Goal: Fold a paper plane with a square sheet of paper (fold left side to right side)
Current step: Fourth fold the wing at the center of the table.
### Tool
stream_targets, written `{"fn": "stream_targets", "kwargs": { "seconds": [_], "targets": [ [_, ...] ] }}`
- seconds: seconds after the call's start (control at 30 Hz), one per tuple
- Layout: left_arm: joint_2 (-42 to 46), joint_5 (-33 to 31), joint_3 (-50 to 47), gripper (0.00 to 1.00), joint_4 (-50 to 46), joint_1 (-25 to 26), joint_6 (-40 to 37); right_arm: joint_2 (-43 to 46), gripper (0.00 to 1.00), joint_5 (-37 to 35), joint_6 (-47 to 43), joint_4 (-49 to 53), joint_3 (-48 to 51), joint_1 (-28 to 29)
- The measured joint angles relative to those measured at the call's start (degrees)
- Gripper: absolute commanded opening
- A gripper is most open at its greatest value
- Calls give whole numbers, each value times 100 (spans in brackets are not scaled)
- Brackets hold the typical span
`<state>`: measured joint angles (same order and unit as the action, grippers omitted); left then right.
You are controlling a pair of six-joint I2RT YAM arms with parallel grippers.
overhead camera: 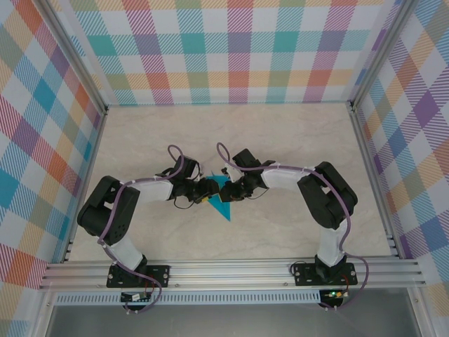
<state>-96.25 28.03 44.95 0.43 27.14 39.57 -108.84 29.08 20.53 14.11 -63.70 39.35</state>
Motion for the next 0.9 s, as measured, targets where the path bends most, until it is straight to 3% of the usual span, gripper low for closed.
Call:
{"fn": "stream_targets", "kwargs": {
  "seconds": [0.3, 0.53, 0.9],
  "targets": [
    [144, 44, -13, 54, 175, 7, 9, -149, 16, 258, 4, -214, 72, -125],
    [136, 42, -13, 48, 170, 11, 7, -205, 16, 354, 4, -258, 83, -151],
    [-85, 42, -13, 48, 173, 11, 7, -216, 16, 402, 4, -275, 87, -155]
  ]
}}
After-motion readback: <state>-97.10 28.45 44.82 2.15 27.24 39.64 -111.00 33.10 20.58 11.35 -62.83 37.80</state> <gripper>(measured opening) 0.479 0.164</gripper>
